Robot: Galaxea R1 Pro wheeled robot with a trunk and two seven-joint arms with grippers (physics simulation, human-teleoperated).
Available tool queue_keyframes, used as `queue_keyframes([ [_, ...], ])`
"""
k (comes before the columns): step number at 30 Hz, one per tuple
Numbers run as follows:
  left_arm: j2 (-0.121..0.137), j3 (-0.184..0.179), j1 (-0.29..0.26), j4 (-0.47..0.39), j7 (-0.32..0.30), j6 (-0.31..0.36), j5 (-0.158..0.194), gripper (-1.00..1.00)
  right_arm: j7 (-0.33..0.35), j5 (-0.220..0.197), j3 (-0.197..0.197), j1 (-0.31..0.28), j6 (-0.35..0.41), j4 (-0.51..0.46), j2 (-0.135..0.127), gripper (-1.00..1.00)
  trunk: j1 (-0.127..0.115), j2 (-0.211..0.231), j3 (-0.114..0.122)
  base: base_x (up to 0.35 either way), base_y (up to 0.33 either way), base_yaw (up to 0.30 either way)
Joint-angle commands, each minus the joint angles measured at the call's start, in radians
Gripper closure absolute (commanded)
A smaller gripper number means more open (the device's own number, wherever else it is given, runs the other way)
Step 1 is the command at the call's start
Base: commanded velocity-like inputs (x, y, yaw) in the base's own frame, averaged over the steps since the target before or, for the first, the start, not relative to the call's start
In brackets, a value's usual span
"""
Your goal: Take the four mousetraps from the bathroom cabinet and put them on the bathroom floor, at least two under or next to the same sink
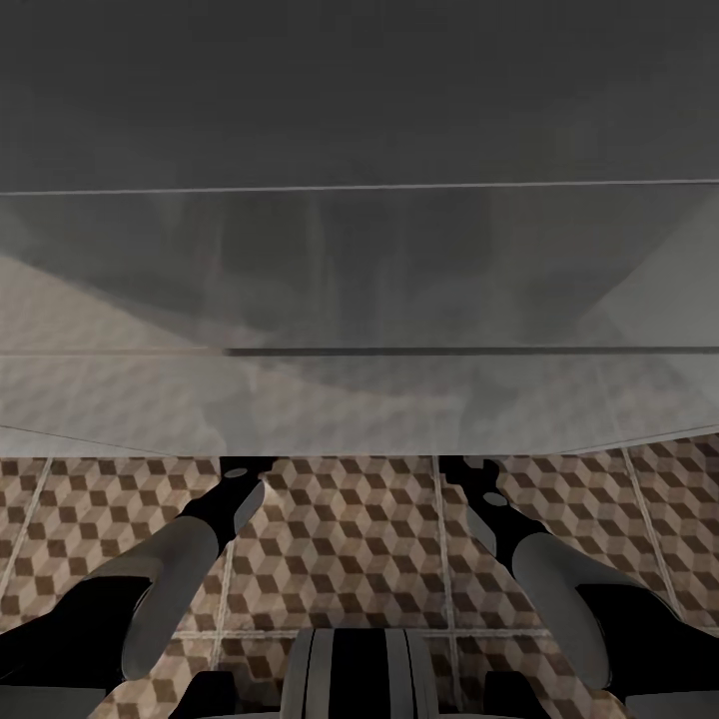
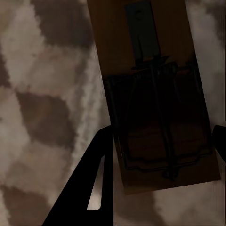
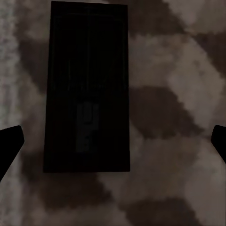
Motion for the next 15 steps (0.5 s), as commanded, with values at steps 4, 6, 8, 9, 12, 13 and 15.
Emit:
queue_keyframes([
  [4,0.000,0.001,0.000,0.002,-0.003,-0.003,0.004,1.00,-0.002,0.001,-0.004,0.000,-0.004,0.001,0.001,-1.00,0.000,0.000,0.000,0.000,0.000,0.000],
  [6,0.000,0.002,0.000,0.002,-0.004,-0.003,0.004,1.00,-0.002,0.001,-0.004,0.000,-0.004,0.001,0.001,-1.00,0.000,0.000,0.000,0.000,0.000,0.000],
  [8,0.000,0.002,-0.001,0.002,-0.005,-0.004,0.004,1.00,-0.002,0.001,-0.004,0.000,-0.004,0.001,0.001,-1.00,0.000,0.000,0.000,0.000,0.000,0.000],
  [9,0.000,0.002,-0.001,0.002,-0.005,-0.004,0.004,1.00,-0.002,0.001,-0.004,0.000,-0.004,0.001,0.001,-1.00,0.000,0.000,0.000,0.000,0.000,0.000],
  [12,0.000,0.002,0.000,0.002,-0.005,-0.004,0.004,1.00,-0.002,0.001,-0.004,0.000,-0.004,0.001,0.001,-1.00,0.000,0.000,0.000,0.000,0.000,0.000],
  [13,0.000,0.002,0.000,0.002,-0.005,-0.004,0.004,1.00,-0.002,0.001,-0.004,0.000,-0.004,0.001,0.001,-1.00,0.000,0.000,0.000,0.000,0.000,0.000],
  [15,0.000,0.002,0.000,0.003,-0.005,-0.003,0.004,1.00,-0.002,0.001,-0.004,0.000,-0.004,0.001,0.001,-1.00,0.000,0.000,0.000,0.000,0.000,0.000],
])
